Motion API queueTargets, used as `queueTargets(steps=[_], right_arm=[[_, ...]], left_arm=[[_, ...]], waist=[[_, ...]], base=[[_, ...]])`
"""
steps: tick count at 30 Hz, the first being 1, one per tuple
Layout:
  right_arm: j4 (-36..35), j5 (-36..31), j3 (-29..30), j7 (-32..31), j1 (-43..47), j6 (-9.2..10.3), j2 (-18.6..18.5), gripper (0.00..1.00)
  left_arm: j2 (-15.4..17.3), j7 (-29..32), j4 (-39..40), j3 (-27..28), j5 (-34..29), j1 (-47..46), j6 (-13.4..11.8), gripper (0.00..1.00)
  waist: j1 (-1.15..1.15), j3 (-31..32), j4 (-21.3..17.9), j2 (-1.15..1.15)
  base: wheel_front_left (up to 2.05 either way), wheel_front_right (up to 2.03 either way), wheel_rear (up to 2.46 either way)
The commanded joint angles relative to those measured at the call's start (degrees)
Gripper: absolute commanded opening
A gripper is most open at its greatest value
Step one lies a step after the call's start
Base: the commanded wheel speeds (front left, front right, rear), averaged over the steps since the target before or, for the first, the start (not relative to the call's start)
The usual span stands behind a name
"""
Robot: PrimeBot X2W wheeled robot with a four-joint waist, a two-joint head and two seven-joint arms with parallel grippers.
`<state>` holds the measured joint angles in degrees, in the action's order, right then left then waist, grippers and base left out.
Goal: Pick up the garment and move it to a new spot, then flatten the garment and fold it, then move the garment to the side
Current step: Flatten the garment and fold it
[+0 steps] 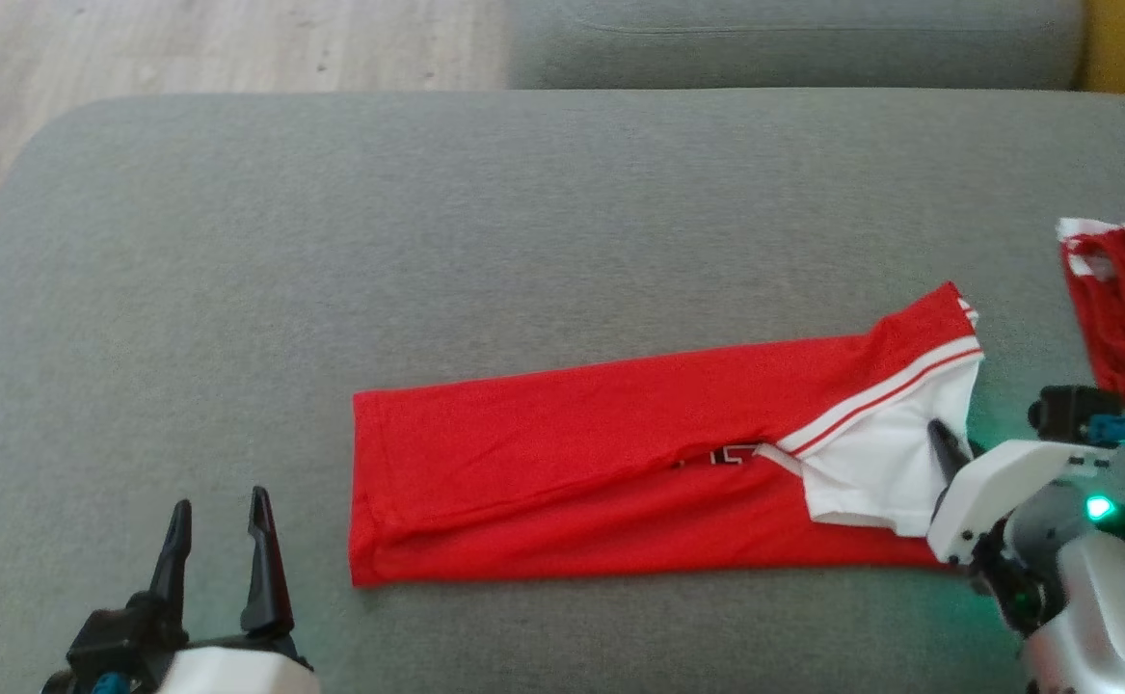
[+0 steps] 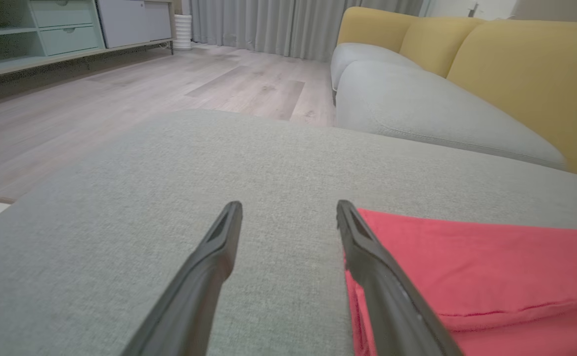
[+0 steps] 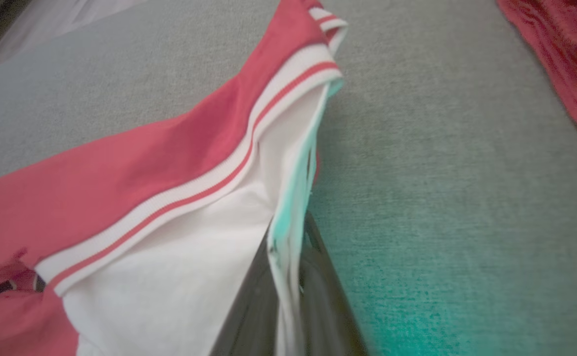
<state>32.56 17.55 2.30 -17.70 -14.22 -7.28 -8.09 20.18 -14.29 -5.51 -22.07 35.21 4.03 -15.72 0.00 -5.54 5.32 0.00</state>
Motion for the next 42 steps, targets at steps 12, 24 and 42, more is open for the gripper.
queueTargets(steps=[12, 24, 42], right_arm=[[-8.2, 0.3, 5.8, 0.3, 0.3, -0.21, -7.3, 0.00], [-19.9, 4.8, -0.5, -3.2, 2.0, -0.21, -2.7, 0.00], [-18.9, 18.9, -25.3, 0.0, 0.1, -0.21, 5.2, 0.00]], left_arm=[[0.1, -0.4, 1.7, 0.8, -1.3, -2.8, -0.3, 1.00], [-0.3, 0.0, 0.5, -0.6, -1.6, -4.4, 0.2, 1.00], [-1.0, -0.1, -0.3, -1.6, -1.2, -4.1, 0.7, 1.00]], waist=[[0.00, -0.1, -9.1, 0.00], [0.00, 0.8, -9.5, 0.00], [0.00, 2.7, -1.5, 0.00]], base=[[0.00, 0.00, 0.00], [0.00, 0.00, 0.00], [0.00, 0.00, 0.00]])
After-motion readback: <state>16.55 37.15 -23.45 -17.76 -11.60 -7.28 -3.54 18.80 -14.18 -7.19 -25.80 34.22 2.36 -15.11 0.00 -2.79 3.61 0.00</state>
